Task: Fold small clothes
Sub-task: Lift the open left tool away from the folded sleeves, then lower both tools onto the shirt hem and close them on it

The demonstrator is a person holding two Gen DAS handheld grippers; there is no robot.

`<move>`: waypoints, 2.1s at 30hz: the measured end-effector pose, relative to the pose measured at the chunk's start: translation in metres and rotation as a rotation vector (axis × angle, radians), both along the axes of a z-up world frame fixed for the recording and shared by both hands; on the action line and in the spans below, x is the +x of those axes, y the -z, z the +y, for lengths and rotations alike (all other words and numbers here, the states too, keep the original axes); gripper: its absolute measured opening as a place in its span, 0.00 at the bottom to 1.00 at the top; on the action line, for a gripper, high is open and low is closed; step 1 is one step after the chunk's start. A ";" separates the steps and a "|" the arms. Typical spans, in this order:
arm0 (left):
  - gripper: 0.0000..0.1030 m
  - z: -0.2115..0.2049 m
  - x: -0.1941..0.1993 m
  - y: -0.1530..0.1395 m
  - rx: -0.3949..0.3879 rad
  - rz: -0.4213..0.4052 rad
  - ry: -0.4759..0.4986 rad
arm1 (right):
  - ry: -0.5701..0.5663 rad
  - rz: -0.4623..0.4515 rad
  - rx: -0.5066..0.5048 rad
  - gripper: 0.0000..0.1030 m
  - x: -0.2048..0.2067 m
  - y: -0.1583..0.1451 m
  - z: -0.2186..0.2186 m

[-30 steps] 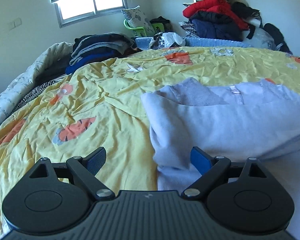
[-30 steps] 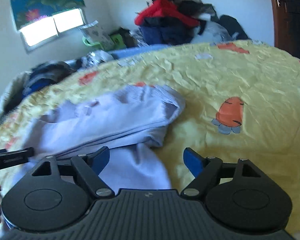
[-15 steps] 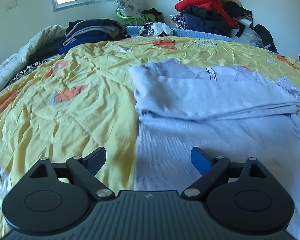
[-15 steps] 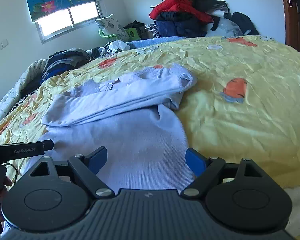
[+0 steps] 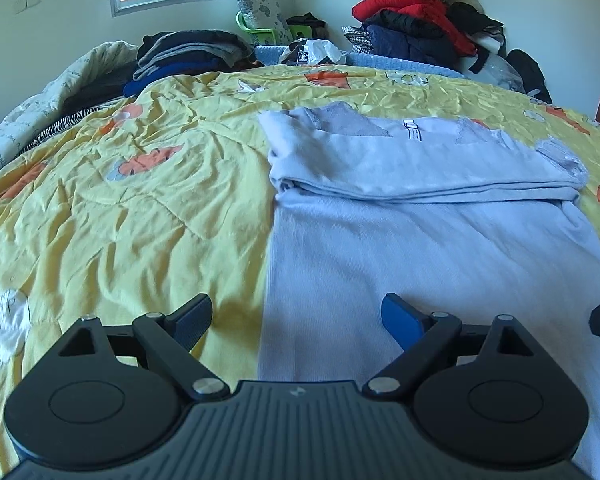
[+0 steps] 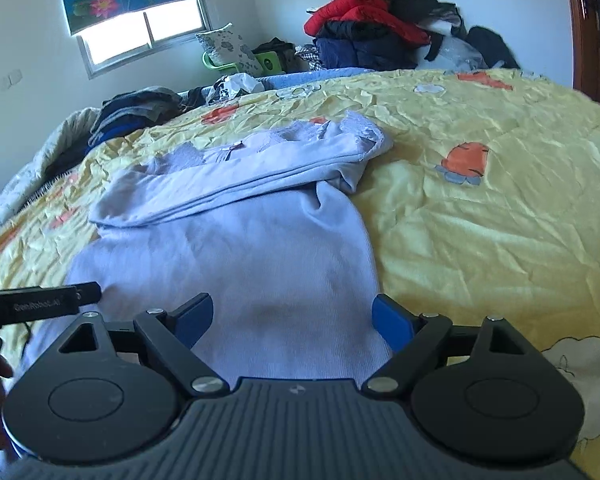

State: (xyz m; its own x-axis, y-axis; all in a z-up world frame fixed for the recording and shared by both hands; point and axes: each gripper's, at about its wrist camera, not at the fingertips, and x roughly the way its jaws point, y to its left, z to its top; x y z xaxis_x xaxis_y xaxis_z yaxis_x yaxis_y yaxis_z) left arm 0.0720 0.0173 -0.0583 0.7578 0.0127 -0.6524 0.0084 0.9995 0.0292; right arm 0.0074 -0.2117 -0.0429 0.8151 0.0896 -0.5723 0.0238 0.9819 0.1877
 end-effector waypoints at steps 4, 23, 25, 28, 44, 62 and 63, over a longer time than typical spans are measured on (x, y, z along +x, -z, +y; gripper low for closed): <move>0.90 0.000 -0.007 0.004 -0.008 -0.004 -0.003 | 0.000 -0.005 -0.032 0.91 -0.004 0.004 0.003; 0.94 0.023 -0.076 0.004 -0.053 0.029 0.187 | -0.081 -0.001 -0.085 0.95 -0.037 0.006 0.003; 0.94 0.028 -0.085 0.004 -0.080 0.050 0.234 | -0.106 0.005 -0.095 0.95 -0.044 0.006 0.002; 0.95 0.034 -0.100 0.003 -0.101 0.073 0.319 | -0.148 0.015 -0.104 0.95 -0.056 0.005 0.000; 1.00 0.064 -0.133 0.003 -0.258 0.142 0.521 | -0.381 0.099 0.048 0.93 -0.112 -0.004 -0.048; 0.97 0.069 -0.127 0.003 -0.407 0.200 0.589 | -0.410 0.199 0.541 0.11 -0.106 0.026 -0.099; 0.95 0.068 -0.127 0.002 -0.401 0.198 0.586 | -0.406 0.205 0.552 0.10 -0.105 0.028 -0.099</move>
